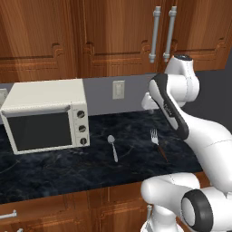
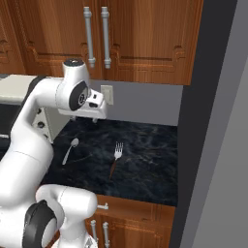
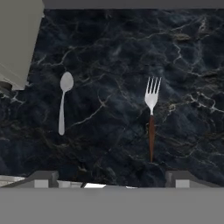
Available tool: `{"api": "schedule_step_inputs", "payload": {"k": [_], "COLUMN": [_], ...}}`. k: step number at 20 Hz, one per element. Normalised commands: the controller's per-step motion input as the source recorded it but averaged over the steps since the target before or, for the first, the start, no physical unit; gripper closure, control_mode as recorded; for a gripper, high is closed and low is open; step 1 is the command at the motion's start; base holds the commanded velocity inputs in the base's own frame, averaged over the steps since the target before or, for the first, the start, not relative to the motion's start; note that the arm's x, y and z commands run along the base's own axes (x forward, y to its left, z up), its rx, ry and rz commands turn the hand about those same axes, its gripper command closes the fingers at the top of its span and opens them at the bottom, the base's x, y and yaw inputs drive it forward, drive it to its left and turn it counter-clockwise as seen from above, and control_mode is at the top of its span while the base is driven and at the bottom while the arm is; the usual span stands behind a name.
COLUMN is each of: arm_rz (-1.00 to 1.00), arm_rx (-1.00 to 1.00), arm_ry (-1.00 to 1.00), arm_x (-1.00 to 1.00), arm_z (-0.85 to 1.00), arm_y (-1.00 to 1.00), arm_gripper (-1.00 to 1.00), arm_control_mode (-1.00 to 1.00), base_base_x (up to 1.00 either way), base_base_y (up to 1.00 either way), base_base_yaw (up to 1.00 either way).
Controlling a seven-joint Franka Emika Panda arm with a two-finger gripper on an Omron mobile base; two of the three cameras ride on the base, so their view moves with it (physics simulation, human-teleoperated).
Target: Take the fork and place it on the left side of the plate. Then take the spoon and place it on the right side of the plate. Make sure they're directly next to the plate.
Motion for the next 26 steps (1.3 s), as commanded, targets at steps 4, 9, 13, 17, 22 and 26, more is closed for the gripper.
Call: {"api": "schedule_step_inputs", "payload": {"k": [4, 9, 13, 17, 22, 26], "arm_rz": [0.0, 0.0, 0.0, 0.0, 0.0, 0.0], "arm_rx": [0.0, 0.01, 0.0, 0.0, 0.0, 0.0], "arm_ry": [0.0, 0.0, 0.0, 0.0, 0.0, 0.0], "arm_x": [-0.11, 0.0, 0.0, 0.01, 0.13, 0.19], "arm_z": [-0.53, -0.44, -0.51, -0.5, -0.46, -0.4], "arm_y": [-0.35, -0.3, -0.25, -0.16, -0.04, -0.03], "arm_gripper": [-1.0, -1.0, -1.0, -1.0, -1.0, -1.0], "arm_control_mode": [-1.0, -1.0, -1.0, -1.0, -1.0, -1.0], "base_base_x": [0.0, 0.0, 0.0, 0.0, 0.0, 0.0], "base_base_y": [0.0, 0.0, 0.0, 0.0, 0.0, 0.0], "base_base_yaw": [0.0, 0.0, 0.0, 0.0, 0.0, 0.0]}}
